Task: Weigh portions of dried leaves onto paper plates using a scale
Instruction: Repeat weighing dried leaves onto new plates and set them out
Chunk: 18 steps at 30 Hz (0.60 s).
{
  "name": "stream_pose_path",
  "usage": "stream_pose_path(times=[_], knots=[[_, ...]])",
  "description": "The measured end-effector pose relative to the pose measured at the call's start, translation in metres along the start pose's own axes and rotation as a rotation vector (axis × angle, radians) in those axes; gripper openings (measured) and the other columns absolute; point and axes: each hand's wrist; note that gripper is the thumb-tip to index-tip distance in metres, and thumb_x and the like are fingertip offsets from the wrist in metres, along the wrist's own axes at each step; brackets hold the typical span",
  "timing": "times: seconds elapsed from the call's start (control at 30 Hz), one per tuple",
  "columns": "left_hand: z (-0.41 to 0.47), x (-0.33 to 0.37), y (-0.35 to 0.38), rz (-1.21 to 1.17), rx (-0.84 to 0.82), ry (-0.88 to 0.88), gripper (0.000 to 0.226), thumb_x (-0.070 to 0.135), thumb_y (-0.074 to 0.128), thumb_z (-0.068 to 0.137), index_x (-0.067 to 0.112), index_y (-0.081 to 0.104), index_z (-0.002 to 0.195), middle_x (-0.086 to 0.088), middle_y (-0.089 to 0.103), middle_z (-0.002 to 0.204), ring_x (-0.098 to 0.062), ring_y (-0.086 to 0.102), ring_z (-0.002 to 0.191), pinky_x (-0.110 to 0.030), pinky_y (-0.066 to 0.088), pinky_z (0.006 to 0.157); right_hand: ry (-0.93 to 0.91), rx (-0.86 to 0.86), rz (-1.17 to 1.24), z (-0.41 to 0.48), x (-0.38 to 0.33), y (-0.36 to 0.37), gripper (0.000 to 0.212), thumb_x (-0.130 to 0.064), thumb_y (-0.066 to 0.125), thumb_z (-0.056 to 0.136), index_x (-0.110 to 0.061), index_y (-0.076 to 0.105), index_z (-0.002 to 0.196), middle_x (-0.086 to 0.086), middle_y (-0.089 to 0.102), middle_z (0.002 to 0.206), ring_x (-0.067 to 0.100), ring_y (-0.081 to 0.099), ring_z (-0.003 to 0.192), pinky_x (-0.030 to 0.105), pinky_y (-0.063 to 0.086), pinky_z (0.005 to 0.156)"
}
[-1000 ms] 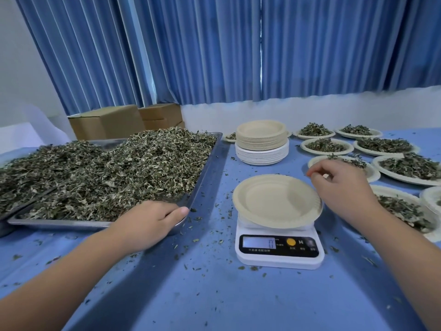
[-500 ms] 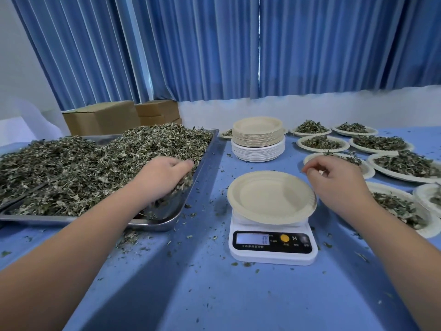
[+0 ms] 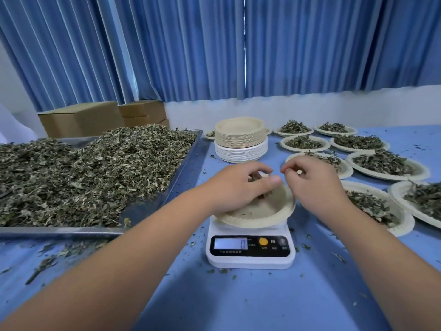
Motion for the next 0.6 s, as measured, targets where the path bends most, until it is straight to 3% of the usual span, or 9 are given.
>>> stream_pose_path(times=[0.07, 0.13, 0.2, 0.23, 0.3, 0.4, 0.5, 0.57, 0.6], knots=[[-0.006, 0.0, -0.002, -0.014, -0.045, 0.033, 0.057, 0.067, 0.043, 0.085, 0.035, 0.052, 0.132, 0.025, 0.057, 0.107, 0.01, 0.054, 0.098, -0.003, 0.037, 0.076, -0.012, -0.013, -0.007, 0.0, 0.0, 0.001, 0.017, -0.012, 0.057, 0.087, -0.023, 0.069, 0.082, -0.013, 0.063, 0.081, -0.001, 0.051, 0.066, 0.015, 0.035, 0.064], [-0.011, 0.0, -0.007, -0.065, -0.019, 0.062, 0.072, 0.074, 0.032, 0.076, 0.035, 0.051, 0.133, 0.028, 0.054, 0.111, 0.016, 0.05, 0.101, -0.001, 0.036, 0.081, -0.016, -0.022, -0.007, 0.0, 0.0, 0.001, 0.017, -0.012, 0.056, 0.088, -0.023, 0.068, 0.082, -0.011, 0.064, 0.081, 0.0, 0.049, 0.062, 0.017, 0.035, 0.062], [-0.012, -0.006, -0.017, -0.164, 0.066, 0.032, 0.078, 0.078, 0.028, 0.072, 0.034, 0.054, 0.13, 0.022, 0.058, 0.123, 0.005, 0.053, 0.112, -0.017, 0.039, 0.097, -0.005, -0.037, -0.011, -0.001, -0.001, 0.001, 0.018, -0.013, 0.055, 0.089, -0.023, 0.068, 0.084, -0.011, 0.063, 0.08, 0.0, 0.047, 0.059, 0.018, 0.035, 0.059], [-0.012, -0.011, -0.023, -0.185, 0.123, 0.007, 0.075, 0.079, 0.028, 0.074, 0.034, 0.057, 0.127, 0.018, 0.06, 0.125, -0.001, 0.055, 0.115, -0.025, 0.041, 0.099, 0.001, -0.042, -0.016, -0.001, -0.001, 0.001, 0.018, -0.013, 0.054, 0.089, -0.023, 0.069, 0.085, -0.012, 0.063, 0.08, 0.0, 0.047, 0.058, 0.019, 0.035, 0.059], [-0.007, -0.026, -0.039, -0.166, 0.264, -0.038, 0.05, 0.071, 0.037, 0.086, 0.038, 0.062, 0.114, 0.015, 0.066, 0.114, -0.003, 0.06, 0.103, -0.024, 0.047, 0.086, 0.009, -0.044, -0.021, -0.001, -0.001, 0.001, 0.018, -0.014, 0.053, 0.09, -0.022, 0.069, 0.087, -0.012, 0.063, 0.081, 0.0, 0.047, 0.059, 0.018, 0.035, 0.059], [0.008, -0.064, -0.064, 0.057, 0.455, -0.176, 0.018, 0.034, 0.052, 0.096, 0.031, 0.068, 0.105, 0.01, 0.069, 0.103, -0.007, 0.06, 0.084, -0.02, 0.042, 0.066, 0.021, -0.034, -0.012, 0.0, -0.002, 0.001, 0.018, -0.012, 0.053, 0.09, -0.019, 0.07, 0.089, -0.01, 0.065, 0.086, -0.001, 0.047, 0.061, 0.022, 0.036, 0.064], [0.017, -0.11, -0.091, 0.454, 0.275, -0.341, 0.042, 0.006, 0.053, 0.09, 0.021, 0.059, 0.129, -0.009, 0.054, 0.135, -0.022, 0.062, 0.098, -0.025, 0.047, 0.074, 0.028, -0.018, -0.004, 0.0, -0.003, 0.001, 0.019, -0.011, 0.053, 0.089, -0.016, 0.071, 0.089, -0.012, 0.064, 0.085, -0.002, 0.047, 0.063, 0.022, 0.036, 0.07], [0.016, -0.135, -0.103, 0.688, 0.053, -0.487, 0.07, -0.001, 0.052, 0.085, 0.024, 0.036, 0.148, -0.014, 0.025, 0.154, -0.031, 0.057, 0.11, -0.033, 0.052, 0.076, 0.023, -0.006, -0.007, 0.0, -0.002, 0.002, 0.019, -0.01, 0.053, 0.088, -0.015, 0.071, 0.088, -0.017, 0.06, 0.078, -0.004, 0.046, 0.062, 0.022, 0.035, 0.069], [0.015, -0.145, -0.107, 0.771, -0.024, -0.515, 0.08, 0.0, 0.053, 0.083, 0.027, 0.024, 0.153, -0.012, 0.014, 0.158, -0.034, 0.049, 0.123, -0.038, 0.053, 0.085, 0.022, -0.003, -0.008, 0.0, -0.002, 0.002, 0.019, -0.01, 0.053, 0.088, -0.014, 0.071, 0.088, -0.018, 0.059, 0.077, -0.004, 0.046, 0.062, 0.021, 0.035, 0.068]])
Point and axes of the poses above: each hand's wrist, its own z-axis towards the middle knuckle, its own y-axis out of the palm, x = y × z
